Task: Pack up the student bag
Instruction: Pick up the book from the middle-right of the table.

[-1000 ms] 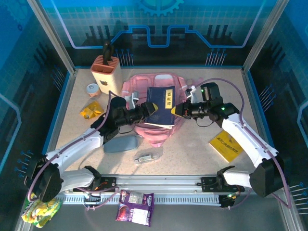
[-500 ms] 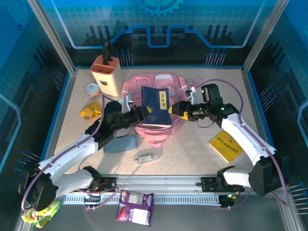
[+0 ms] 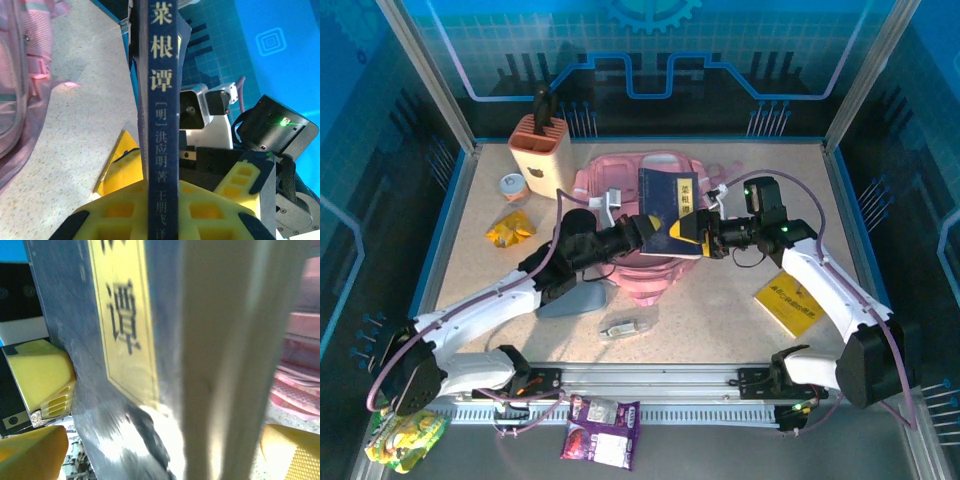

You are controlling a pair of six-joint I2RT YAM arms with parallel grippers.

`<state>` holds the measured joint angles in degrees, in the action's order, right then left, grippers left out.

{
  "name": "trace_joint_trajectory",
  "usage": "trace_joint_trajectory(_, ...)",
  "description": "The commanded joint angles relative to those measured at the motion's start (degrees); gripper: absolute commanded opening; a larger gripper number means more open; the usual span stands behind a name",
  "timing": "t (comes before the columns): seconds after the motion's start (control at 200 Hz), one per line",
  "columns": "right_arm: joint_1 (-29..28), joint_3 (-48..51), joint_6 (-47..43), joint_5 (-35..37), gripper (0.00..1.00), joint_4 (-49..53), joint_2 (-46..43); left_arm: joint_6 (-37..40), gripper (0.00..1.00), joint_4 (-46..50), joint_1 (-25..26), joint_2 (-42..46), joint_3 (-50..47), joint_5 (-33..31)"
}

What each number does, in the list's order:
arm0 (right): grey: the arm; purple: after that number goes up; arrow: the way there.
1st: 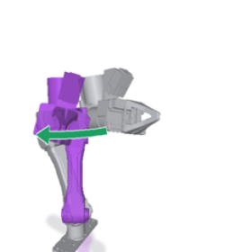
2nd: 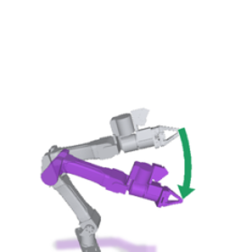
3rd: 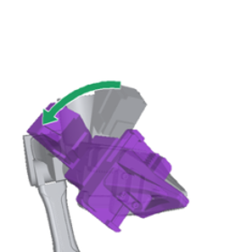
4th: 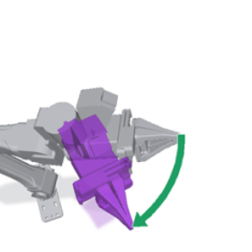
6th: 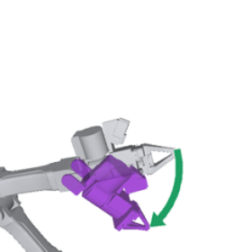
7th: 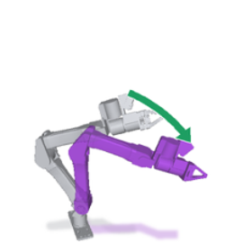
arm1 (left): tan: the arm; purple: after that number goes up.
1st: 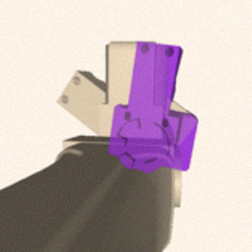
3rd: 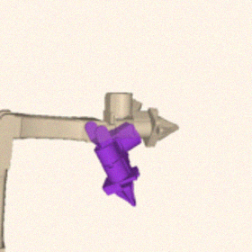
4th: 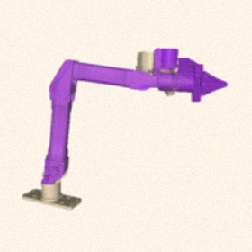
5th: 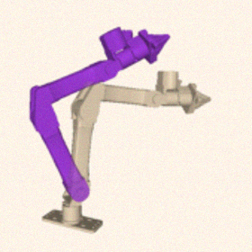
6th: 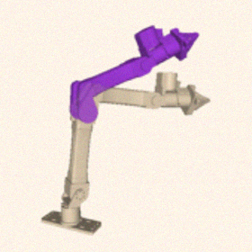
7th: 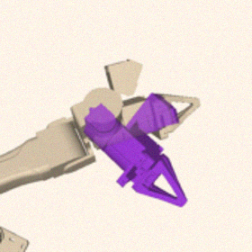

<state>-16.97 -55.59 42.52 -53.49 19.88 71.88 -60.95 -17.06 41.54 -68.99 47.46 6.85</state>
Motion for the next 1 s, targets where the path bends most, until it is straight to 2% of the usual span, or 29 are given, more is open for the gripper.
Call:
trace_joint_trajectory(0.0, 1.7, 0.8, 3.2, -7.4, 0.94, -5.3, -2.1, 1.8, 0.0, -6.2, 0.8, -2.3, 3.2, -2.1)
trace_joint_trajectory(0.14, 2.4, 3.1, 7.6, -7.8, 0.81, -12.3, -6.2, 2.1, 0.0, -6.5, 0.8, -4.3, 3.4, -2.7)
trace_joint_trajectory(0.26, 4.7, 3.0, 6.0, -5.8, 0.71, -8.9, -8.0, 5.0, 0.0, -1.1, 0.8, -3.2, 3.7, -5.9)
trace_joint_trajectory(0.44, 5.3, 3.3, 5.2, -3.8, 0.51, -7.9, -8.2, 6.8, 0.0, 1.2, 0.7, -3.0, 3.3, -6.5)
trace_joint_trajectory(0.775, 5.4, 1.7, 1.0, 1.1, 0.06, -2.3, -6.8, 8.3, 0.0, 1.2, 0.7, -4.2, 1.9, -6.7)
trace_joint_trajectory(0.86, 5.4, 0.6, -0.9, 2.6, 0.0, 1.1, -7.0, 9.1, 0.15, 0.2, 0.7, -4.5, 1.0, -6.0)
trace_joint_trajectory(0.931, 5.5, -1.0, -4.1, 6.3, 0.0, 6.1, -7.9, 11.1, 0.3, 2.4, 0.7, -3.8, 0.7, -5.8)
trace_joint_trajectory(0.996, 5.5, -2.2, -6.7, 8.9, 0.0, 9.4, -8.8, 14.8, 0.36, 7.4, 0.7, -2.6, 0.9, -6.4)
